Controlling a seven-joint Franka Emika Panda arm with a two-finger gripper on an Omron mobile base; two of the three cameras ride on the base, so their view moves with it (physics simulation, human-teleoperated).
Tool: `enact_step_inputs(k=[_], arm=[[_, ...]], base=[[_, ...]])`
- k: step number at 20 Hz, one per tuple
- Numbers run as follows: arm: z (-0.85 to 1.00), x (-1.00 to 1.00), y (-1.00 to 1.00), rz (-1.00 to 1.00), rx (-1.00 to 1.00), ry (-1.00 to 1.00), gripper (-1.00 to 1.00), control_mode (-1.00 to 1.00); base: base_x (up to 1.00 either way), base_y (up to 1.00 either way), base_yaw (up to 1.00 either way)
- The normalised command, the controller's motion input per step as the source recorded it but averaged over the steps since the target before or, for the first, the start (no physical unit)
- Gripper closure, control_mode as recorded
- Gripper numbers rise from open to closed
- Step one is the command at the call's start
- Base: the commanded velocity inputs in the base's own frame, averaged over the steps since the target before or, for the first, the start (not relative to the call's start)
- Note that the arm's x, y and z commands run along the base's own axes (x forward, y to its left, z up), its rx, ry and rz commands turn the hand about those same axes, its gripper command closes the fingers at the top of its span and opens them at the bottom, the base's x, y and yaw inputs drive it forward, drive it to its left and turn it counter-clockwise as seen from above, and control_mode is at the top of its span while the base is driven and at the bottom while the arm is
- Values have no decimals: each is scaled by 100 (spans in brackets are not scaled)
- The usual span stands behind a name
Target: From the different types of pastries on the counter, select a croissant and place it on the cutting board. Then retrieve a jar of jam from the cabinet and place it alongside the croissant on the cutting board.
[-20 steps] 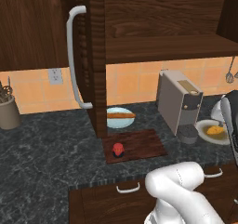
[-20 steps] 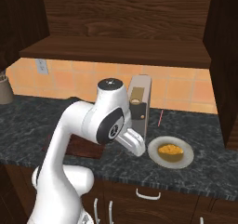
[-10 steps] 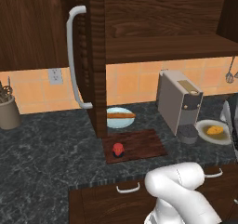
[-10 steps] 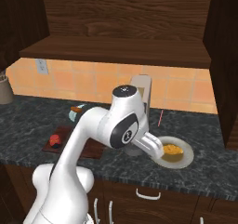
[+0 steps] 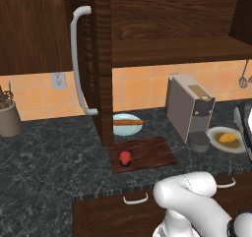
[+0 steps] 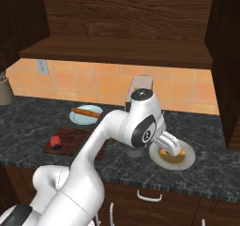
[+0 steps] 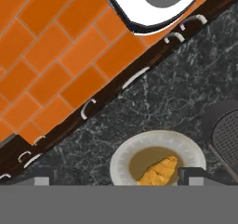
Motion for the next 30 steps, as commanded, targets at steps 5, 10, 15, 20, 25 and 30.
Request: enact_step_inputs(k=[5,10,15,20,25,30], arm=[[-10,64,-24,-9,-2,4,-100,-100],[-19,44,-16,-31,-3,2,-100,-100],[-13,18,-47,-22,6,4,-100,-100],[-1,11,-55,2,20,4,-100,-100],[19,12,9,7,1,0,-100,-100],[8,6,11,10,0,-2,-100,-100]], base=[[0,0,0],[0,0,0],[0,0,0],[0,0,0],[0,0,0],[0,0,0]])
